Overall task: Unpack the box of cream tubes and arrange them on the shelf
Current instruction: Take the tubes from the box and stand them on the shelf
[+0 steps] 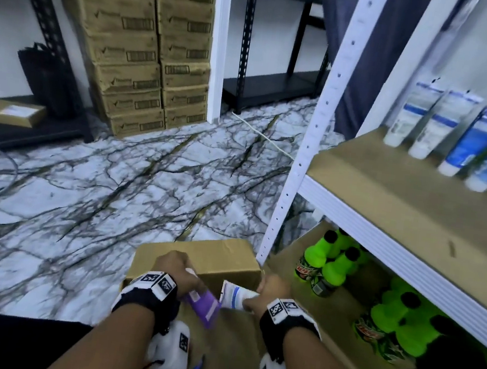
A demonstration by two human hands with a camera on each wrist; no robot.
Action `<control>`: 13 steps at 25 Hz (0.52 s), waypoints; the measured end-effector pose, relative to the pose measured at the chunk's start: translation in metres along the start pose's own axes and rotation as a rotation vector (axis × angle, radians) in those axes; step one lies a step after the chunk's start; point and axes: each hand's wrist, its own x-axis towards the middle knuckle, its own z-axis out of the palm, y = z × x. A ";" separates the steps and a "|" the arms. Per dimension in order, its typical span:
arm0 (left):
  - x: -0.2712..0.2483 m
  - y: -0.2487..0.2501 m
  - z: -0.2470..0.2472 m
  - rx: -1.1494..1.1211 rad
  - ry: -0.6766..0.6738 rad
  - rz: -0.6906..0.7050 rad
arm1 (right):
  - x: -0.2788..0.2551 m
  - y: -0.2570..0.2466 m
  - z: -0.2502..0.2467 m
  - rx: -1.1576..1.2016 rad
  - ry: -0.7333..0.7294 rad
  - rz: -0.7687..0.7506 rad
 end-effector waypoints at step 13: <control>-0.069 0.082 -0.044 -0.659 0.047 0.304 | -0.077 0.015 -0.110 0.504 0.413 -0.056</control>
